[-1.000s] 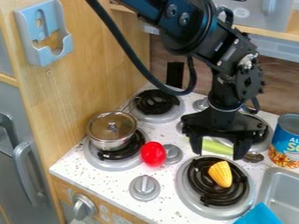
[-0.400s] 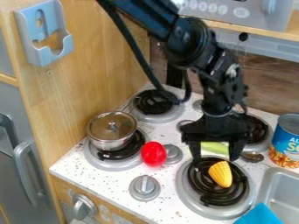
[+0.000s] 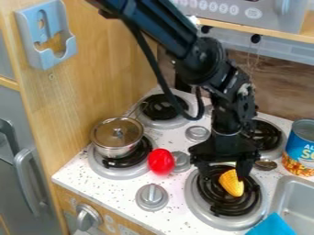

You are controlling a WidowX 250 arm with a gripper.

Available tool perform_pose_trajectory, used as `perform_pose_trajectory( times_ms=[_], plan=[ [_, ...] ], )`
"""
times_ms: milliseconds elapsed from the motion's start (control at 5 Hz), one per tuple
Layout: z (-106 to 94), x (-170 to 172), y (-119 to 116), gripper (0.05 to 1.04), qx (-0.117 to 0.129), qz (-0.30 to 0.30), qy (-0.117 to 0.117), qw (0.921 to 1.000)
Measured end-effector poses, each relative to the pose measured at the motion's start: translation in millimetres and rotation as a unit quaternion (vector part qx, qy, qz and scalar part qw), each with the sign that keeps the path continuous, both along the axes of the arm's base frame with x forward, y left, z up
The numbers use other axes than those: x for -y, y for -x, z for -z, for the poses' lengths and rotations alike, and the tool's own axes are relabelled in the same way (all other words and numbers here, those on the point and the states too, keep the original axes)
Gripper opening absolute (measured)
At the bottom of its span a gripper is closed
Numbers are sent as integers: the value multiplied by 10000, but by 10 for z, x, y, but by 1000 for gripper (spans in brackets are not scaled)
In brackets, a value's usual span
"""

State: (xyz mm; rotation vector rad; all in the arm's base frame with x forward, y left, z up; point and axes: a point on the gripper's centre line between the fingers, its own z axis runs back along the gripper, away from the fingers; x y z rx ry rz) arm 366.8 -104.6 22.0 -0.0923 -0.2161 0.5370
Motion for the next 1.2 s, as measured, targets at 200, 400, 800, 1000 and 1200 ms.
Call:
perform_pose_trajectory(
  times_ms=[200, 400, 800, 1000, 1200],
  plan=[
    [-50, 78, -92, 999, 86, -69, -52, 9999],
    [-7, 127, -139, 1000, 98, -84, -85, 9999],
    [128, 226, -188, 1000, 20, -75, -80, 9999],
    [130, 298, -218, 1000, 47, -47, -40, 10000],
    [176, 336, -196, 945, -6, -127, -27, 9999]
  ],
)
